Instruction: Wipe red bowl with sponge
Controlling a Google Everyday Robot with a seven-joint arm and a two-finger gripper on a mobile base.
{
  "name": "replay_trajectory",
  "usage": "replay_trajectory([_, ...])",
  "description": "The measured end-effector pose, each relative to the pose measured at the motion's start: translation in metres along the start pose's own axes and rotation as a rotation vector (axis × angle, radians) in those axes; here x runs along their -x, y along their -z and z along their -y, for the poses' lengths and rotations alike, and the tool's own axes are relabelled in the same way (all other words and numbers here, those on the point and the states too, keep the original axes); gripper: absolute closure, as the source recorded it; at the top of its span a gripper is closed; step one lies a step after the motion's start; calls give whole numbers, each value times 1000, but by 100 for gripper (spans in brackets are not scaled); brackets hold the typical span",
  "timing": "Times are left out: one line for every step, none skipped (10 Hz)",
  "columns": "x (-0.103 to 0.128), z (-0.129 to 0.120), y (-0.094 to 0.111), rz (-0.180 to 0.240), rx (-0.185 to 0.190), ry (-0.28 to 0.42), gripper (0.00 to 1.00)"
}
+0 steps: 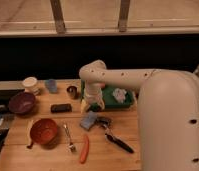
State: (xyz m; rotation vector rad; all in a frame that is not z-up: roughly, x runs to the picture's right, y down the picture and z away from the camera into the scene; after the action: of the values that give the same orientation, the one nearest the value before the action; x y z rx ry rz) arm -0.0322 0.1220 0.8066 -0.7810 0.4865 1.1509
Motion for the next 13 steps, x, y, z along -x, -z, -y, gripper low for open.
replay_trajectory([1,-7,-10,-22,0,25,31])
replay_trajectory([2,-13,-19,-36,2,45,31])
replay_trajectory([3,-18,-26,-48,6,61,31])
replay_trajectory([2,-19,-29,-59,7,70,31])
replay_trajectory([2,-21,-32,-70,8,81,31])
replay_trajectory([2,-24,-35,-79,6,91,31])
replay_trajectory([2,-22,-34,-89,-29,99,31])
replay_trajectory([5,-19,-32,-90,-84,98,31])
replay_trajectory([8,-15,-33,-95,-93,92,31])
replay_trajectory([11,-2,-34,-101,-107,81,31])
replay_trajectory([12,3,-39,-109,-107,78,31])
replay_trajectory([14,3,-47,-123,-101,83,31])
replay_trajectory([15,5,-57,-137,-92,83,31])
